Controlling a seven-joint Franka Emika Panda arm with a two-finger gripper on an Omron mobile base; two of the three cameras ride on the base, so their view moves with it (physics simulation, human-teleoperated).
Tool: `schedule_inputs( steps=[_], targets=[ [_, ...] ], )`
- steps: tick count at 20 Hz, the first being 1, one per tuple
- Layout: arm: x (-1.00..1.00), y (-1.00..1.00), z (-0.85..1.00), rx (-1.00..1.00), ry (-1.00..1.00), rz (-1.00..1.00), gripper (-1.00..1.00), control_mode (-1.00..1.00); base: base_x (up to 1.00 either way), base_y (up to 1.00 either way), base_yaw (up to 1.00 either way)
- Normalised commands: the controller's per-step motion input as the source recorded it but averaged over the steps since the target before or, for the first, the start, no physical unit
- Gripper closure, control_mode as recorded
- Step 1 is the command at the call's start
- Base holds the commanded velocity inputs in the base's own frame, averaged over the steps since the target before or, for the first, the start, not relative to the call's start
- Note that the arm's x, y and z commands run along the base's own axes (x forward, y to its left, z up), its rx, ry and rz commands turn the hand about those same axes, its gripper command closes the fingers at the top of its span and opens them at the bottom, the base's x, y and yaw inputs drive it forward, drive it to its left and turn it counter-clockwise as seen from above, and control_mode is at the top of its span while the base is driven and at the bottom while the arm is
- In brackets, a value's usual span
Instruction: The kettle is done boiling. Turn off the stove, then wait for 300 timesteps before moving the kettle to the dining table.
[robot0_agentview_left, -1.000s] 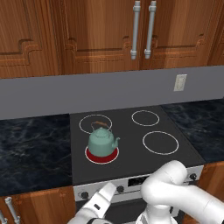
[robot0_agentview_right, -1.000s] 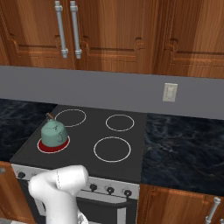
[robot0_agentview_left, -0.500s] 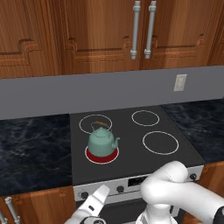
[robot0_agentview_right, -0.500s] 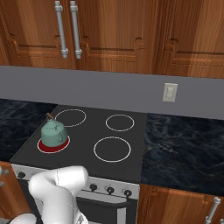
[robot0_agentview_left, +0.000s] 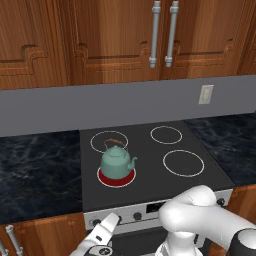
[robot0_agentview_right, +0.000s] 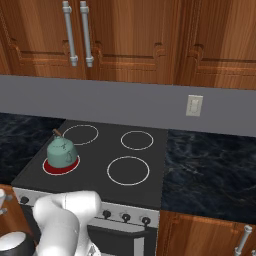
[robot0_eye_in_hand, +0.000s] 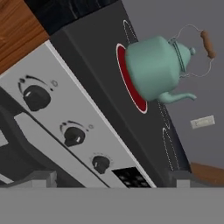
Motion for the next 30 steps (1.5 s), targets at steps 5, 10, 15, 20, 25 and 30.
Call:
schedule_inputs(
  steps=[5, 10, 15, 20, 25, 30],
  targets=[
    [0.14, 0.09, -0.17, 0.00, -0.04, 0.00, -1.00, -1.00, 0.00, 0.00, 0.00],
    [0.12, 0.00, -0.18, 0.00, -0.08, 0.00, -1.00, -1.00, 0.00, 0.00, 0.00],
    [0.21, 0.01, -0.22, 0.00, -0.06, 0.00, -1.00, -1.00, 0.00, 0.00, 0.00],
    [0.21, 0.05, -0.13, 0.00, -0.02, 0.00, -1.00, -1.00, 0.00, 0.00, 0.00],
    [0.19, 0.14, -0.17, 0.00, 0.00, 0.00, -1.00, -1.00, 0.00, 0.00, 0.00],
    [0.15, 0.16, -0.19, 0.00, 0.00, 0.00, -1.00, -1.00, 0.00, 0.00, 0.00]
  ],
)
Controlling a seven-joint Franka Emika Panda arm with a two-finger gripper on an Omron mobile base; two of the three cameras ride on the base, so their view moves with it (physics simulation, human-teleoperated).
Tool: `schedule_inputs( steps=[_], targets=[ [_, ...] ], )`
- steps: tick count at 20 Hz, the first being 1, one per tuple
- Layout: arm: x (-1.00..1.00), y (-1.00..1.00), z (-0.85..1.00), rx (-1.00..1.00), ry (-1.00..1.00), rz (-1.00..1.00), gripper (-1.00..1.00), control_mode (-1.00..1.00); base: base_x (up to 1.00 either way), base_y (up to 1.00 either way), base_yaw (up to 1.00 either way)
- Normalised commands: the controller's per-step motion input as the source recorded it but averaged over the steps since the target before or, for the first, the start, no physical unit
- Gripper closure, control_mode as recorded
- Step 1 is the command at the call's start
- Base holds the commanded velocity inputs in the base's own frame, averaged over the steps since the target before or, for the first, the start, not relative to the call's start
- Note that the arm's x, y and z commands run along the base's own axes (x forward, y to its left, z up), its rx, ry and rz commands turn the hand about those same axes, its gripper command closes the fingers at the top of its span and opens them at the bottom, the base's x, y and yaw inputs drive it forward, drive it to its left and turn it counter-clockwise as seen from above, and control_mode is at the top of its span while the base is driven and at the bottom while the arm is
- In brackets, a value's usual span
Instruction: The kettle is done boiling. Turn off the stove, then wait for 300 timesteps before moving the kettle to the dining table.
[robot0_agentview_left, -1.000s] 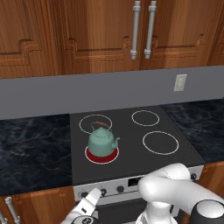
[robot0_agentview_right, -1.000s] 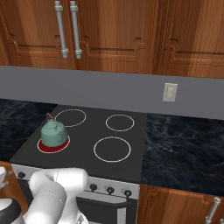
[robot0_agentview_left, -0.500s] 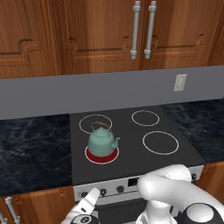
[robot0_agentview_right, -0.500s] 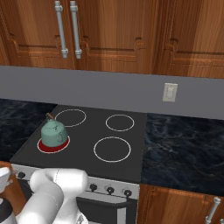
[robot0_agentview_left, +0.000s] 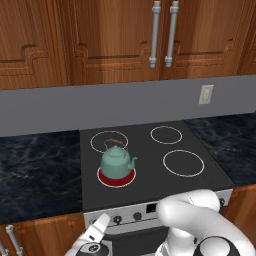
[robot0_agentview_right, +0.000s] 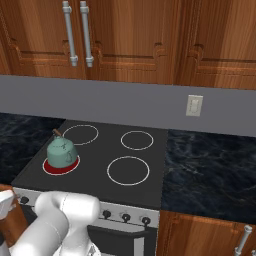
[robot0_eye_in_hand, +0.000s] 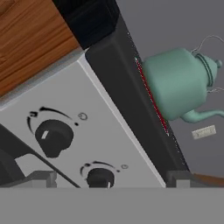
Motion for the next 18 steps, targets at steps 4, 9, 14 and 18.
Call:
schedule_inputs(
  steps=[4, 9, 14, 18],
  targets=[
    [0.12, 0.11, -0.22, 0.00, 0.00, 0.00, -1.00, -1.00, 0.00, 0.00, 0.00],
    [0.13, 0.09, -0.21, 0.00, 0.00, 0.00, -1.00, -1.00, 0.00, 0.00, 0.00],
    [0.12, 0.02, -0.17, 0.00, 0.00, 0.00, -1.00, -1.00, 0.00, 0.00, 0.00],
    [0.17, 0.02, -0.13, 0.00, 0.00, 0.01, -1.00, -1.00, 0.00, 0.00, 0.00]
  ],
)
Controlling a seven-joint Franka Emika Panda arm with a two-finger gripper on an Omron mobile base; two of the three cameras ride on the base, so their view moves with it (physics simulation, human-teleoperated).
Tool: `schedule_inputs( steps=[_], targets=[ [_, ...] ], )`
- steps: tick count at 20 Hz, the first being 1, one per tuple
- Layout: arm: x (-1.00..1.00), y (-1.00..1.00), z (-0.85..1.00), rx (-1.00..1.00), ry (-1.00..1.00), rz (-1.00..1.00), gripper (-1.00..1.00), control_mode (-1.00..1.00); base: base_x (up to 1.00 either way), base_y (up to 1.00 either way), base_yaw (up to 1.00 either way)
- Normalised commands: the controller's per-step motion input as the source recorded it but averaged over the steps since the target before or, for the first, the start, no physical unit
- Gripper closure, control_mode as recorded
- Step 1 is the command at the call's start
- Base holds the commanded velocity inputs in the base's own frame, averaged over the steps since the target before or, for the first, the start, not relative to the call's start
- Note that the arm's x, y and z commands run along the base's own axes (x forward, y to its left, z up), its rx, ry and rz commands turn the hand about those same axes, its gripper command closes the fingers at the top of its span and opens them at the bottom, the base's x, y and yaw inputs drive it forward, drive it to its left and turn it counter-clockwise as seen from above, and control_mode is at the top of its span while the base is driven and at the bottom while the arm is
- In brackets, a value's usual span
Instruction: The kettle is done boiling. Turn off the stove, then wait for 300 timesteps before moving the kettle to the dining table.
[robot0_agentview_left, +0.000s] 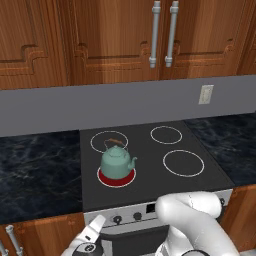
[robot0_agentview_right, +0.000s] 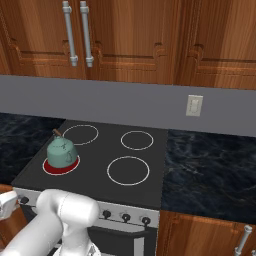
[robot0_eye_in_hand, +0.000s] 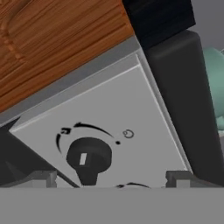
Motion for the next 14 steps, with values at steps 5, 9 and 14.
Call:
schedule_inputs(
  steps=[5, 9, 14],
  targets=[
    [0.19, 0.04, -0.13, 0.00, 0.00, 0.01, -1.00, -1.00, 0.00, 0.00, 0.00],
    [0.16, 0.03, -0.16, 0.00, 0.00, 0.00, -1.00, -1.00, 0.00, 0.00, 0.00],
    [0.13, 0.04, -0.18, 0.00, 0.00, 0.01, -1.00, -1.00, 0.00, 0.00, 0.00]
  ],
)
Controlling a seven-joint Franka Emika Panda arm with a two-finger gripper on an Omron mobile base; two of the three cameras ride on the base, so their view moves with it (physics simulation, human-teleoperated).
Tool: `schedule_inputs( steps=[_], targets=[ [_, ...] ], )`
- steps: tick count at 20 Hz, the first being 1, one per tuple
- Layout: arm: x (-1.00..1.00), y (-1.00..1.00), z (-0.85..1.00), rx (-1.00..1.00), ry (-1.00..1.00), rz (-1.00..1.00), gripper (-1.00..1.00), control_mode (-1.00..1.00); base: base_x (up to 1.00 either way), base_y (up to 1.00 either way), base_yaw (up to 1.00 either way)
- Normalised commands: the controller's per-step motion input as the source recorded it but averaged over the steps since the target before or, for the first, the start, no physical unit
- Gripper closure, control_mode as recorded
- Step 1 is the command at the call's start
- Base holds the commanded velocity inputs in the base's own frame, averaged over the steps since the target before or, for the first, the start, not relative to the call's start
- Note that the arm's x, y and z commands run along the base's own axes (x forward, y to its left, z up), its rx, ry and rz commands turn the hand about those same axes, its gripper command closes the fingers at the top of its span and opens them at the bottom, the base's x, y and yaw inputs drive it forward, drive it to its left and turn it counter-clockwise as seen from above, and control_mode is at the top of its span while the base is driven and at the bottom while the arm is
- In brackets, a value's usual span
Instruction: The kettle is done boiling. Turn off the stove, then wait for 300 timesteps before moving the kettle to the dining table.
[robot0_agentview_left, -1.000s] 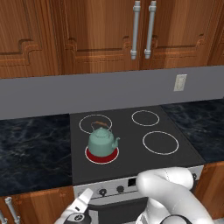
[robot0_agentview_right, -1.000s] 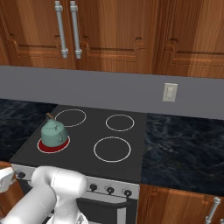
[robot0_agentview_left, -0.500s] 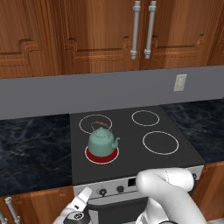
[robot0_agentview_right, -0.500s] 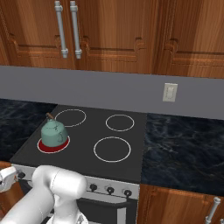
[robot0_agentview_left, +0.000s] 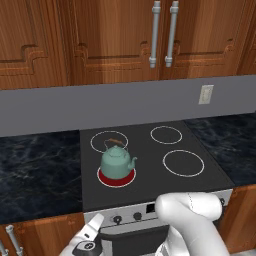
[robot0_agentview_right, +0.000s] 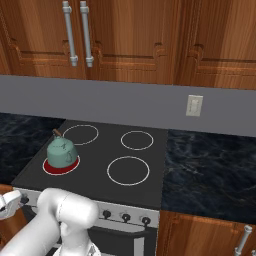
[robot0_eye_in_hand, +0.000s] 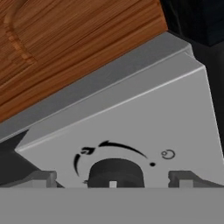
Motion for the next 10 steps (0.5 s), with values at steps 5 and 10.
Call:
schedule_inputs(
  steps=[5, 10],
  targets=[
    [0.13, 0.02, -0.18, 0.00, 0.00, 0.01, -1.00, -1.00, 0.00, 0.00, 0.00],
    [0.09, 0.01, -0.22, 0.00, 0.00, 0.01, -1.00, -1.00, 0.00, 0.00, 0.00]
  ],
)
